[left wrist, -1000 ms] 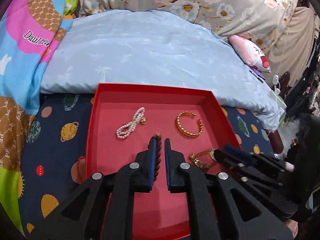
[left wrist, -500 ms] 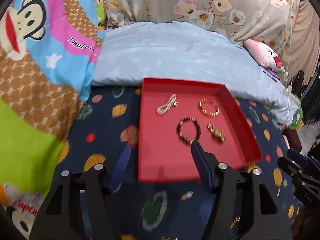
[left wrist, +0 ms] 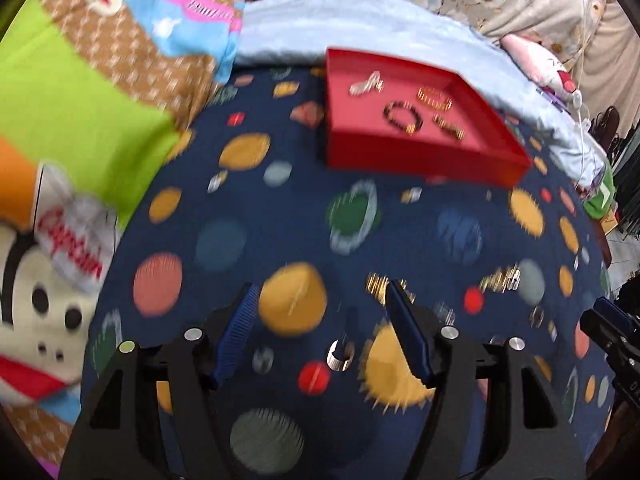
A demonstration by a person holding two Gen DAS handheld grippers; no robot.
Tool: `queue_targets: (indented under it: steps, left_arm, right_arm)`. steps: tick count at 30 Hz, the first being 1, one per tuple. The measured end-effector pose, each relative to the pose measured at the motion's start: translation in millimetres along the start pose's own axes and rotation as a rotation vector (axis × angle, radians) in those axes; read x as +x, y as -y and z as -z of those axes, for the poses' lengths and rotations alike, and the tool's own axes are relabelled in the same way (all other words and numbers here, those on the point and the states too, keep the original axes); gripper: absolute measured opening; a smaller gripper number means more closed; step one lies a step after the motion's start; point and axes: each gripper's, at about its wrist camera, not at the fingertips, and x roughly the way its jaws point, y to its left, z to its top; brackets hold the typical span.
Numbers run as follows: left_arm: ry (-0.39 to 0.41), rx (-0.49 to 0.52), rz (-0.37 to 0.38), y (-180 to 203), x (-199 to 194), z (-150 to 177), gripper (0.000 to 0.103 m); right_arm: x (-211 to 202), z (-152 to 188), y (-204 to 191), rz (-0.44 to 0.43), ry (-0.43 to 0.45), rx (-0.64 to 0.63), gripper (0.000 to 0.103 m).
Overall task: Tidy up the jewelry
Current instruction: 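Move both tools back over the remaining jewelry, then grasp the small gold earring with the right tool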
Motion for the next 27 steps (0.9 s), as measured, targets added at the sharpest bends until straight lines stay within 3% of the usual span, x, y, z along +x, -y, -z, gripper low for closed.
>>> queue_targets:
  steps: [10, 20, 27]
  left_arm:
    - [-0.030, 0.030, -0.035, -2.5, 1.2, 37.4, 0.063]
    - [-0.034, 0.022, -0.015, 4.0, 4.9, 33.1, 0.063]
    - [-0.043, 0.005, -0.008, 1.2, 10.7, 27.8, 0.063]
  right_arm:
    - [1.4, 27.5, -7.8, -0.012, -0.045, -0.004, 0.052]
    - [30.8, 0.8, -15.4, -0.033, -0.041, -0.018, 0.051]
    - [64.1, -20.7, -19.0, -0.050, -0.061, -0.015, 0.040]
